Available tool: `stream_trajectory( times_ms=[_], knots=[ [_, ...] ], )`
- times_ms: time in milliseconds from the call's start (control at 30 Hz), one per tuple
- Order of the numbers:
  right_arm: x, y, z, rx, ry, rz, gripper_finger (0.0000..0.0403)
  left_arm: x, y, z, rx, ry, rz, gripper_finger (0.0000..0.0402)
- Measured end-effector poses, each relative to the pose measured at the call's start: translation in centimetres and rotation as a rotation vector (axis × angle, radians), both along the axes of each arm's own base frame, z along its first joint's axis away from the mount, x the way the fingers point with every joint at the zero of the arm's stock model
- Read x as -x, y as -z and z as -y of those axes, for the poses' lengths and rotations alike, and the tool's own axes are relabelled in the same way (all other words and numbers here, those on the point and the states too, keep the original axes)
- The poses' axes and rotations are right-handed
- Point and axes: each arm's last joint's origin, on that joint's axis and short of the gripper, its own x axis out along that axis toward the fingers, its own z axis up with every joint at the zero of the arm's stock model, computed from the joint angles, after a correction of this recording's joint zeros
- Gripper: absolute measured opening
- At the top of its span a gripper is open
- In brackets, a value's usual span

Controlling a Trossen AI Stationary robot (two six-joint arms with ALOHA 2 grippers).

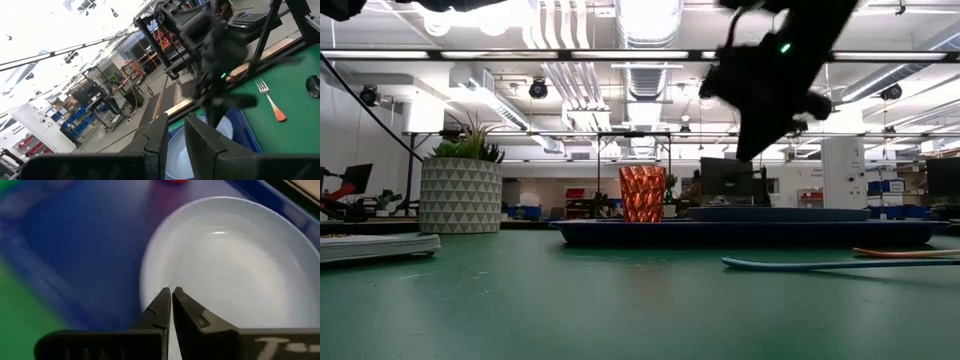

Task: Pick and place plate/cup/fork/spoon on tray
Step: Put the orange fork on the blue tray to the left of the blue plate

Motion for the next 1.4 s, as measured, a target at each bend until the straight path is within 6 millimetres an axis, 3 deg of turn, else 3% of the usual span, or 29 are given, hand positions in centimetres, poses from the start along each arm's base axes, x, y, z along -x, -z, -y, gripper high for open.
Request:
stream_trajectory(
  times_ms=[267, 533, 800, 1067, 1233, 1400],
  knots=[
    [2.9, 0.1, -6.0, -0.040, -0.060, 0.149, 0.0009, -0.4, 0.4, 0.1, -0.006, -0.007, -0.021, 0.0045],
    [5.2, 1.3, -9.2, -0.131, -0.014, 0.219, 0.0009, -0.5, 0.4, 0.1, -0.005, -0.014, -0.020, 0.0045],
    [5.9, 1.6, -10.0, -0.279, 0.054, 0.192, 0.0009, -0.5, 0.4, 0.1, -0.005, -0.018, -0.020, 0.0045],
    [7.3, 2.2, -10.7, -0.657, 0.139, -0.154, 0.0009, -0.5, 0.4, 0.1, -0.005, -0.018, -0.020, 0.0045],
    [8.3, 2.3, -10.3, -0.651, 0.196, -0.281, 0.0009, -0.5, 0.4, 0.1, -0.005, -0.018, -0.020, 0.0045],
    [8.3, 2.3, -10.2, -0.616, 0.097, -0.300, 0.0009, -0.5, 0.4, 0.1, -0.005, -0.018, -0.020, 0.0045]
  ],
)
